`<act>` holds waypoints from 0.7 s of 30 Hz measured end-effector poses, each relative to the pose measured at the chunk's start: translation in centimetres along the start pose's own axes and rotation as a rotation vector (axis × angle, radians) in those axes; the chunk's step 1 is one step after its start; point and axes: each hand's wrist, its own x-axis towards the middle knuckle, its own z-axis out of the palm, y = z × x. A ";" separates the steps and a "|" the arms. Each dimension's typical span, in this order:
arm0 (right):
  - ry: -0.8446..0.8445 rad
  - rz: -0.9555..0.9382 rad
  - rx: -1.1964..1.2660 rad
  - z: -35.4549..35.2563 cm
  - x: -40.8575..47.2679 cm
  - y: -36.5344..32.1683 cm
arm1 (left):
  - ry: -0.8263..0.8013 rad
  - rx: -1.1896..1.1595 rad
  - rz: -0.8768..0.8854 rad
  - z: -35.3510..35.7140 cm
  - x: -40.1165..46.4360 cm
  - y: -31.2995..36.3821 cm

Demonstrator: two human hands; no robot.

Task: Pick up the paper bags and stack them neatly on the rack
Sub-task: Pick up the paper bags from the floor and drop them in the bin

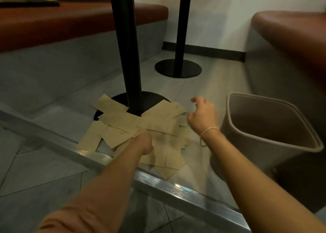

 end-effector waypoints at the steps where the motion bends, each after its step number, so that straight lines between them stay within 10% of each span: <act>1: -0.088 0.027 0.000 2.0 -0.2 0.3 | -0.023 -0.006 -0.022 0.6 0.3 -0.5; 10: -0.535 0.792 0.356 14.1 -3.1 7.1 | 0.046 -0.323 -0.228 4.3 3.9 -4.6; 21: -0.438 0.886 0.769 15.6 -3.0 7.7 | 0.358 -0.871 -0.250 5.6 5.6 -3.9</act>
